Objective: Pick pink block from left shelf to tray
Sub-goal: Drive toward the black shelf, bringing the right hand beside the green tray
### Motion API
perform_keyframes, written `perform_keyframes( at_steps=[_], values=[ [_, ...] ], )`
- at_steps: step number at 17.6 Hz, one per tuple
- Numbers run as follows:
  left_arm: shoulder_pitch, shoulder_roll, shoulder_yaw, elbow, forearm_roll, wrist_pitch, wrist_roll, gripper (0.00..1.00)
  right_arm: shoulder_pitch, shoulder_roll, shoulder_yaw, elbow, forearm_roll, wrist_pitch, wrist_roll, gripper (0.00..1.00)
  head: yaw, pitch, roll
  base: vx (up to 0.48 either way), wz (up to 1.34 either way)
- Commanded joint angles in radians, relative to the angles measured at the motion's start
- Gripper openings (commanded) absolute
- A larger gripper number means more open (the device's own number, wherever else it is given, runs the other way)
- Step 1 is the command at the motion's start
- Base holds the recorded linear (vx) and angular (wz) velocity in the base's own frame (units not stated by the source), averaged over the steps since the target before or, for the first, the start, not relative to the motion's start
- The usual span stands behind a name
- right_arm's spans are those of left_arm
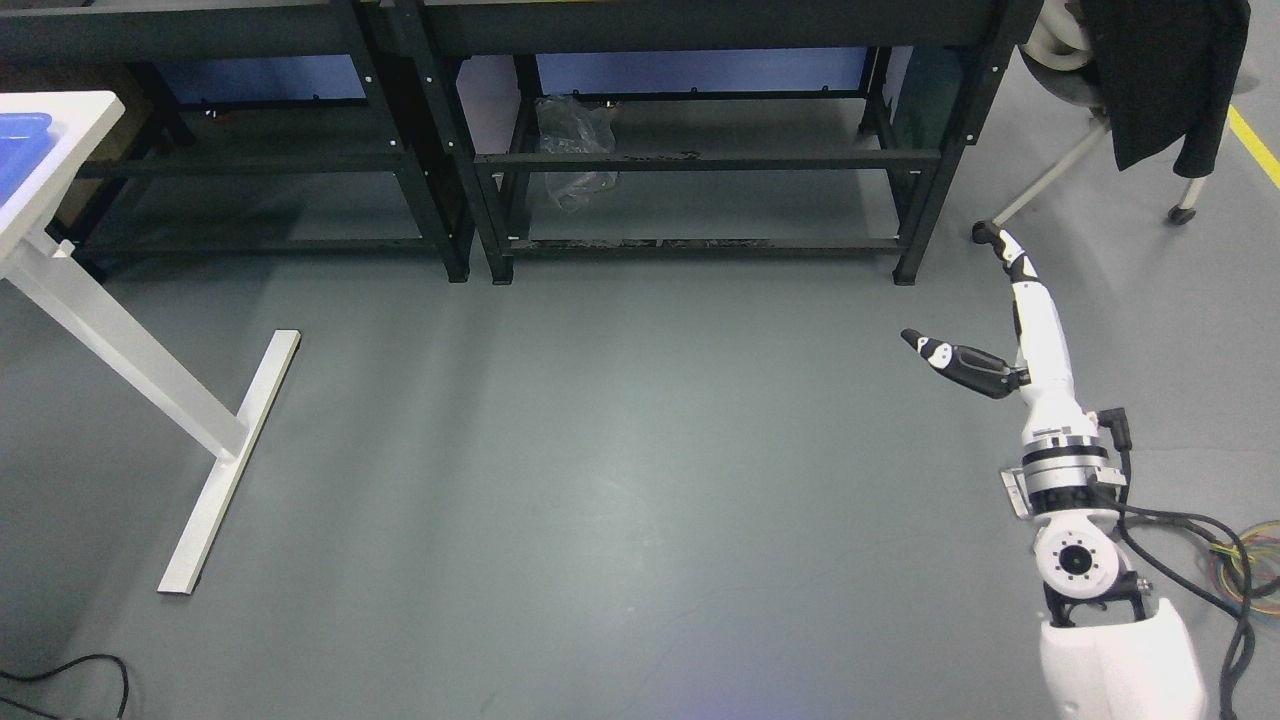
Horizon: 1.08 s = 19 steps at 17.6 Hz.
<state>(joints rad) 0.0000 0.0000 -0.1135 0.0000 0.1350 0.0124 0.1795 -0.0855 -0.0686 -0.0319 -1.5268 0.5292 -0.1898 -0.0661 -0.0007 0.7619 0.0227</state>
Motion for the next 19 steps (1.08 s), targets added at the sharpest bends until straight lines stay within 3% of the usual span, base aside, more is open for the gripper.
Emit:
perform_keyframes(
  at_steps=[1, 4, 8, 19],
  values=[
    [0.032, 0.017, 0.000, -0.017, 0.000, 0.000, 0.000, 1.00, 0.009, 0.006, 0.024, -0.050, 0.727, 0.055, -0.059, 0.99, 0.0000, 0.000, 0.000, 0.135, 0.05],
    [0.032, 0.017, 0.000, -0.017, 0.000, 0.000, 0.000, 1.00, 0.029, 0.030, 0.062, -0.052, 0.768, 0.119, -0.193, 1.00, 0.0000, 0.000, 0.000, 0.154, 0.03],
    [0.032, 0.017, 0.000, -0.017, 0.000, 0.000, 0.000, 1.00, 0.053, 0.036, 0.132, -0.050, 0.871, 0.156, -0.172, 1.00, 0.0000, 0.000, 0.000, 0.177, 0.00],
    [0.032, 0.017, 0.000, -0.017, 0.000, 0.000, 0.000, 1.00, 0.055, 0.044, 0.090, -0.049, 0.764, 0.159, -0.170, 0.99, 0.0000, 0.000, 0.000, 0.169, -0.02]
  ],
)
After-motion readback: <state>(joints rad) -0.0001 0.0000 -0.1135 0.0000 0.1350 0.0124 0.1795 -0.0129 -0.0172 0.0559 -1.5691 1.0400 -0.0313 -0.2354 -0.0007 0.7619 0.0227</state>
